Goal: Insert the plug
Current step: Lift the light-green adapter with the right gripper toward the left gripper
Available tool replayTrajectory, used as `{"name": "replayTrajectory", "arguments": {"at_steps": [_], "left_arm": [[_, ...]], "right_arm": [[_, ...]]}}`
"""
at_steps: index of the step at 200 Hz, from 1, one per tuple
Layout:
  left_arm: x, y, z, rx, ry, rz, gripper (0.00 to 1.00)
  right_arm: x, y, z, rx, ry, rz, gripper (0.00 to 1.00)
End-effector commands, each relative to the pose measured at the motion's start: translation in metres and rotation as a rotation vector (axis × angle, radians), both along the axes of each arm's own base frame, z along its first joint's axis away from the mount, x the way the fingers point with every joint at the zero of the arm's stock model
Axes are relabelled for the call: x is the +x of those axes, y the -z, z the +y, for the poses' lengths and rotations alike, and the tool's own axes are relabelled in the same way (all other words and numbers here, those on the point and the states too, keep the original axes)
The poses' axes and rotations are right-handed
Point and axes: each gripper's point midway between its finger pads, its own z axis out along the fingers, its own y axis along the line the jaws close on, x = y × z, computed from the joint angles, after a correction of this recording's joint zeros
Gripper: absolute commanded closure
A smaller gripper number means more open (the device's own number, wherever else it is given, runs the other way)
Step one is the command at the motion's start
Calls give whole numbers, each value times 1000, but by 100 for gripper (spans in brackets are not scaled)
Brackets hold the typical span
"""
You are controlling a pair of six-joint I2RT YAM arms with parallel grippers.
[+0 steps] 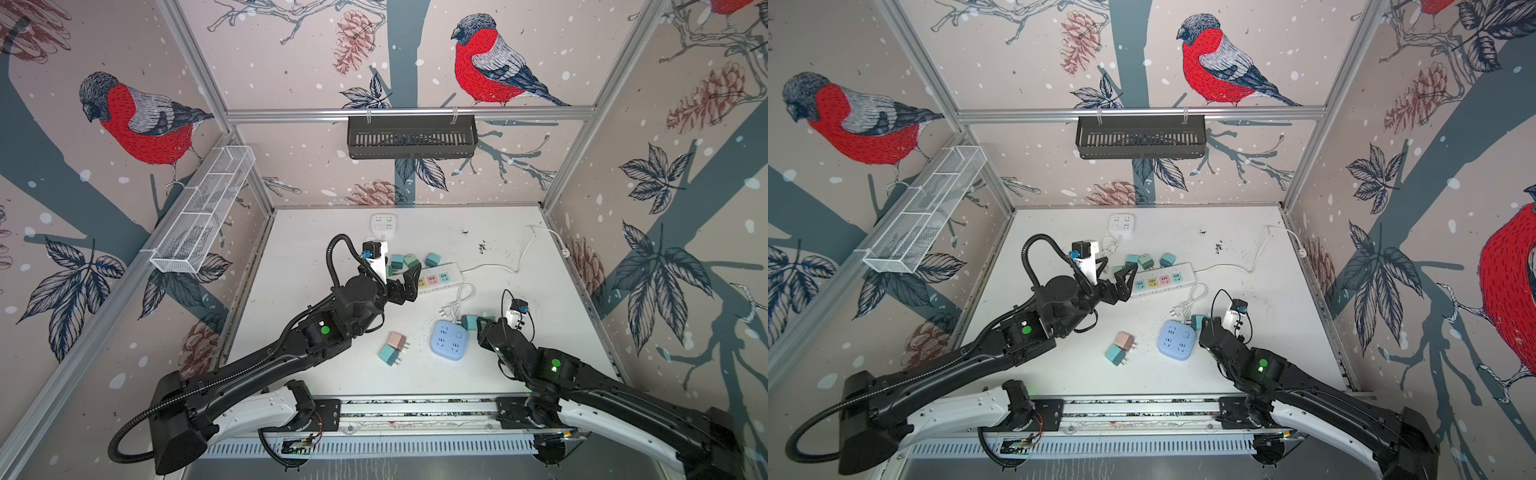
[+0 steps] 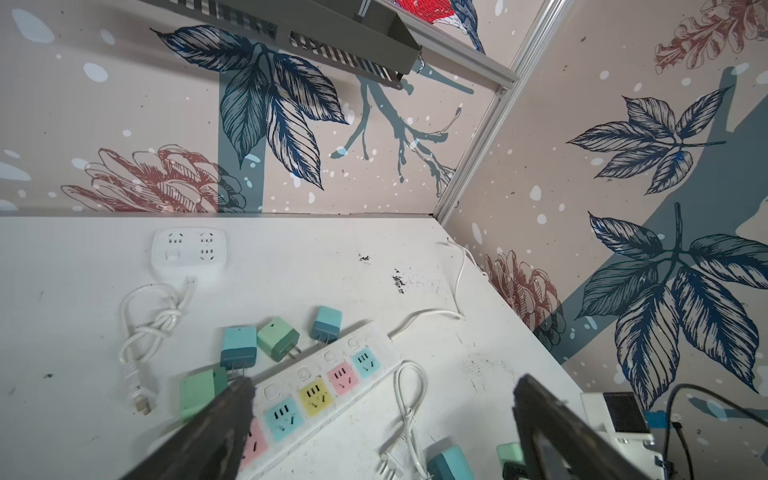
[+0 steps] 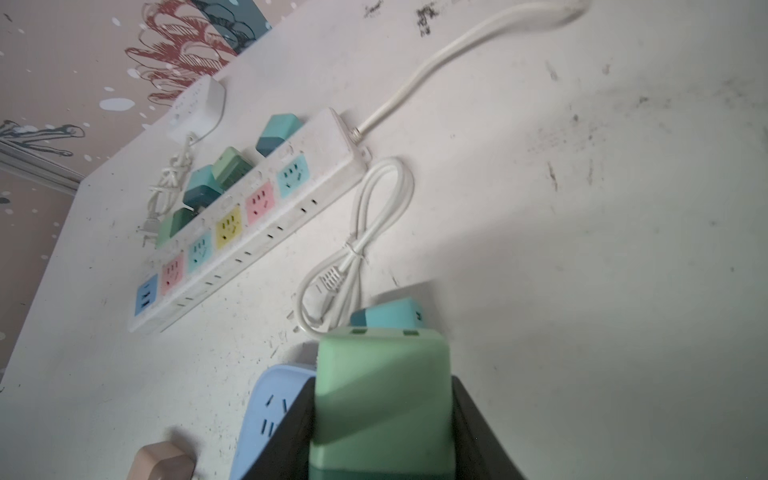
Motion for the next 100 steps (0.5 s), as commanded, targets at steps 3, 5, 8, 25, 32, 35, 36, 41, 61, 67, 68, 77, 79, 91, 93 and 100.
{"name": "replayTrajectory", "arguments": {"at_steps": [3,5,8,25,32,35,36,41,61,67,68,77,79,91,93,100], "left_arm": [[0,-2,1,76,14,-25,3],[0,-2,1,81,14,-27,3],[0,-3,1,84,15,-32,3],[2,-9,0,108,18,-66,3],[4,-10,0,121,10,-71,3],[5,-9,0,129,6,-72,3],[6,-10,0,131,5,-73,3],[7,-10,-1,147,1,-74,3],[14,-15,-4,183,-18,-71,3],[15,-19,-5,177,-19,-68,3],[15,-20,-5,175,-19,-68,3],[13,-27,-10,160,10,-77,3],[12,-28,-11,155,17,-80,3],[6,-40,-15,116,58,-110,3],[5,-42,-15,104,62,-117,3],[2,-44,-14,71,72,-131,3]], "right_arm": [[26,-51,-2,-22,68,-223,77],[28,-54,-3,-23,75,-233,77],[30,-58,-4,-32,82,-251,77],[42,-80,-8,-69,104,-342,77],[46,-86,-12,-78,119,-370,77],[48,-88,-13,-83,125,-381,77],[48,-88,-14,-85,127,-383,77],[52,-93,-17,-82,142,-405,78],[64,-115,-19,-72,138,-494,81],[67,-122,-18,-78,121,-507,81],[67,-123,-18,-78,120,-508,81],[71,-129,-17,-78,108,-509,84],[71,-131,-16,-76,107,-511,85],[73,-138,-10,-69,81,-514,87],[73,-138,-9,-67,77,-515,87],[73,-139,-7,-64,64,-517,88]]}}
